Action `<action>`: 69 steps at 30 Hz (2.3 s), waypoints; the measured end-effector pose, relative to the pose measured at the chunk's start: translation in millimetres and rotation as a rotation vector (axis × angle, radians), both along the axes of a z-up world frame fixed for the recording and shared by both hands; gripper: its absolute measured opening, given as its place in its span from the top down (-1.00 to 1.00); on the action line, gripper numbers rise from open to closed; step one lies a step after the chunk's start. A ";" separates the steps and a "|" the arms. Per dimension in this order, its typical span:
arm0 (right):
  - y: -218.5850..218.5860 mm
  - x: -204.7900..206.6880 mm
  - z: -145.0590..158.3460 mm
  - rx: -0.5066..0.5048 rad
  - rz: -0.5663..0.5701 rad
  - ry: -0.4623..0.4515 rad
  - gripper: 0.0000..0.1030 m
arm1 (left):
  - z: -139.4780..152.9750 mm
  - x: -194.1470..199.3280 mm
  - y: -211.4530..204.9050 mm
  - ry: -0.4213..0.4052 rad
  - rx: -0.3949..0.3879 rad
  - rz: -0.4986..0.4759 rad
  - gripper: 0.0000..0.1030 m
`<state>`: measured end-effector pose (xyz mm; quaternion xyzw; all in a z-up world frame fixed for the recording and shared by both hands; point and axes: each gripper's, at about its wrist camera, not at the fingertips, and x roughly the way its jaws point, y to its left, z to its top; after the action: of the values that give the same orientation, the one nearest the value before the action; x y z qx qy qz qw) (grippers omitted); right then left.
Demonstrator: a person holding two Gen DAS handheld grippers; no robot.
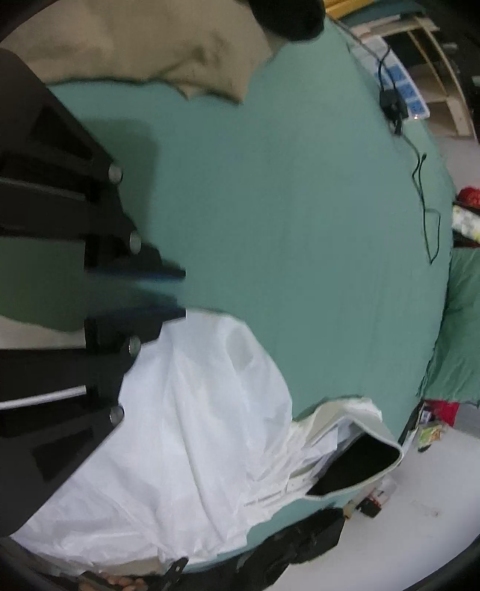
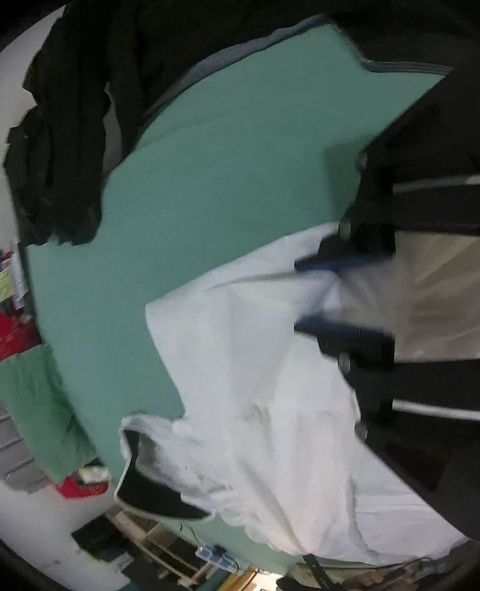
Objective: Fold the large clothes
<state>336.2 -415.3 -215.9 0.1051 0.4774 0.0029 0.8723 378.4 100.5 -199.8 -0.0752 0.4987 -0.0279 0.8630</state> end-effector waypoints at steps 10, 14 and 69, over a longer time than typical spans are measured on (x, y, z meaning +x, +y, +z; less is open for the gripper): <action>60.2 45.6 69.9 -0.265 0.174 -0.203 -0.23 | 39.7 3.0 33.7 -0.138 -0.057 0.079 0.12; 123.0 102.5 79.8 -0.338 0.333 -0.288 -0.23 | 41.5 15.2 44.2 -0.146 -0.053 0.124 0.11; 177.2 281.6 102.1 -0.056 0.719 -0.040 -0.85 | 41.9 43.7 66.8 -0.162 -0.001 0.144 0.11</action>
<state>617.8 -238.1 -113.9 -0.0933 0.4667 0.2985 0.8273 422.1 167.4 -157.9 -0.1088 0.4207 0.0280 0.9002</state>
